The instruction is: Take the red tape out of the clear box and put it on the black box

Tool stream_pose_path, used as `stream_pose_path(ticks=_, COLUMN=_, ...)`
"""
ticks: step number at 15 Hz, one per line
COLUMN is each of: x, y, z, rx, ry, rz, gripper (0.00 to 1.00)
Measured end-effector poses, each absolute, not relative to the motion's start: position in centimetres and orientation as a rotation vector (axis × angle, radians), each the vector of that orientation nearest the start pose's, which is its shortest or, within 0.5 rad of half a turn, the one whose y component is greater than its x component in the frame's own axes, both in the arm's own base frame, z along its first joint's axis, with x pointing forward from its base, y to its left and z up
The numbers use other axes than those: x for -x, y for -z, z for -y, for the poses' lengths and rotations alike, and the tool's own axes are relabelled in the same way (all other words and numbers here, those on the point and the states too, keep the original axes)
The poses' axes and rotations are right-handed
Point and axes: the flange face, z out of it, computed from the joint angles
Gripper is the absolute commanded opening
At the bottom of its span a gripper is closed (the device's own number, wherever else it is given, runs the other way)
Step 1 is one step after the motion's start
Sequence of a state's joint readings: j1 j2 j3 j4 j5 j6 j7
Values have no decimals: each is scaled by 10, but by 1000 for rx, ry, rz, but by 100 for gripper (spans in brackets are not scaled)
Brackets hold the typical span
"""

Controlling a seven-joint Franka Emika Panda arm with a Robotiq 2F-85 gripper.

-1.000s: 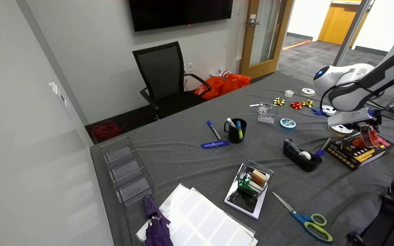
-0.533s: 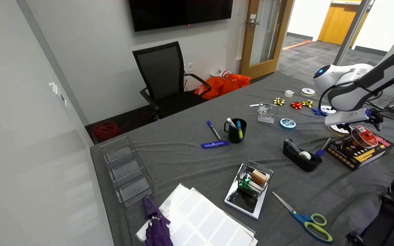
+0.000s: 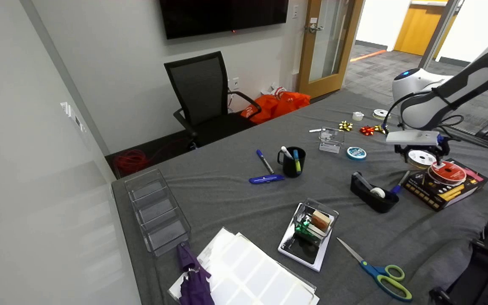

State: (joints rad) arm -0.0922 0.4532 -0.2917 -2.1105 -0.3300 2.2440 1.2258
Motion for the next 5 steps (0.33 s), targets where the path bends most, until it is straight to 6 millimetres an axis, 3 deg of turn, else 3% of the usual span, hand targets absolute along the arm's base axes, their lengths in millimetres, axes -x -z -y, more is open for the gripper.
stream_pose_path(ticks=5, x=-520, y=-230, z=225, rx=2557, ry=-113, rz=-2153, gripper=100)
